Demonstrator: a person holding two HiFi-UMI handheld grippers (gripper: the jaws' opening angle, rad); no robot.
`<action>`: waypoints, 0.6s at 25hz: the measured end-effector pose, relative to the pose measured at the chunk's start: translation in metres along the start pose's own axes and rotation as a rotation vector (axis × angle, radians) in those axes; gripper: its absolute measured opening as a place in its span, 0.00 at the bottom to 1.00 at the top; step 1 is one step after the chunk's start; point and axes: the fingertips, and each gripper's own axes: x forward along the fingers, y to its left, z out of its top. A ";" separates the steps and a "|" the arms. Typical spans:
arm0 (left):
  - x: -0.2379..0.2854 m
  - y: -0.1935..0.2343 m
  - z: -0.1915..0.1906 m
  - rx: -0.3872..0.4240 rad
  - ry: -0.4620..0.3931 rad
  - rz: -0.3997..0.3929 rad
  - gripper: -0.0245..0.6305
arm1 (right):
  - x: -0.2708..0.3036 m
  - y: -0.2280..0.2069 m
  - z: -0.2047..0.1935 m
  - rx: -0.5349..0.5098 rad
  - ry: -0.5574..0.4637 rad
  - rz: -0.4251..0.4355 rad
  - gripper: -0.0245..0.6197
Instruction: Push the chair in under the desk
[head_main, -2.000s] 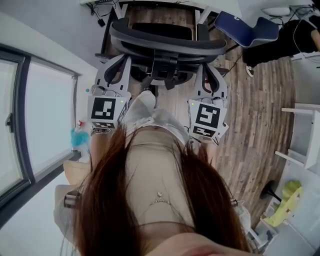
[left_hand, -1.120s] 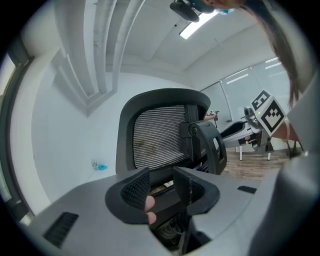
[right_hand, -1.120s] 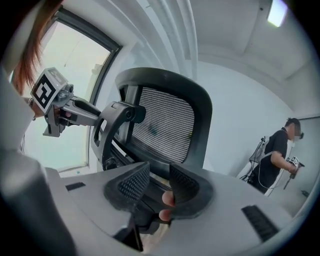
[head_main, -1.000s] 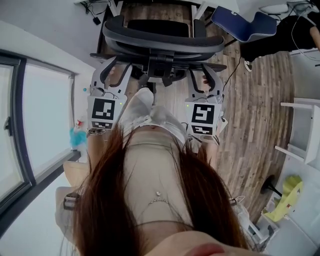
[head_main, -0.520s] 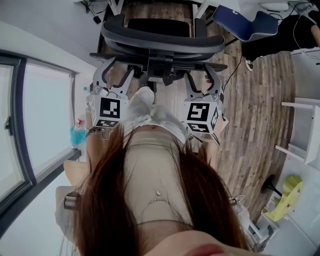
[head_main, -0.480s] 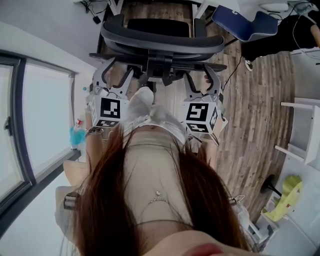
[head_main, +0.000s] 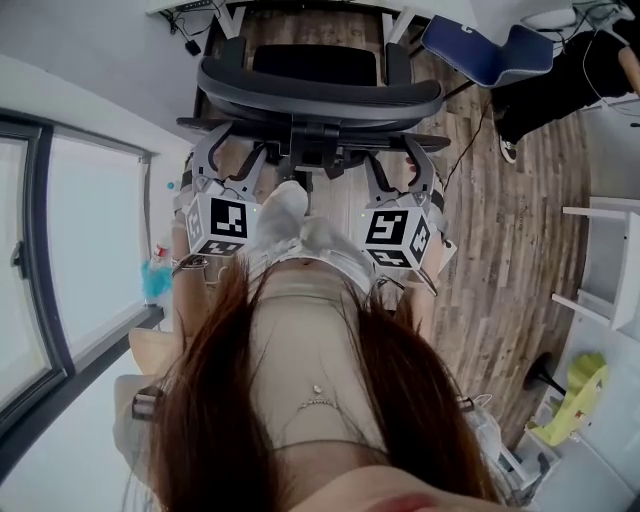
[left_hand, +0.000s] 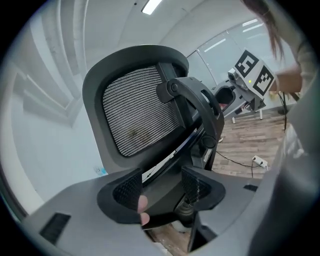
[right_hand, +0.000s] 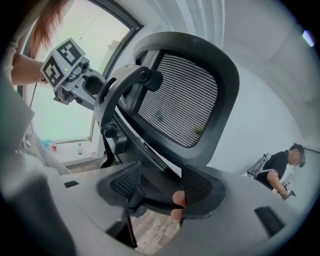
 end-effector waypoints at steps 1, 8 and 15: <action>0.001 0.000 0.000 -0.003 -0.001 -0.003 0.40 | 0.001 0.000 0.000 -0.004 0.000 0.004 0.43; 0.003 0.002 0.000 -0.015 -0.021 -0.020 0.40 | 0.008 0.003 0.001 -0.003 0.003 0.045 0.43; 0.005 0.003 -0.001 -0.026 -0.020 -0.052 0.41 | 0.010 0.002 0.001 0.002 -0.016 0.077 0.44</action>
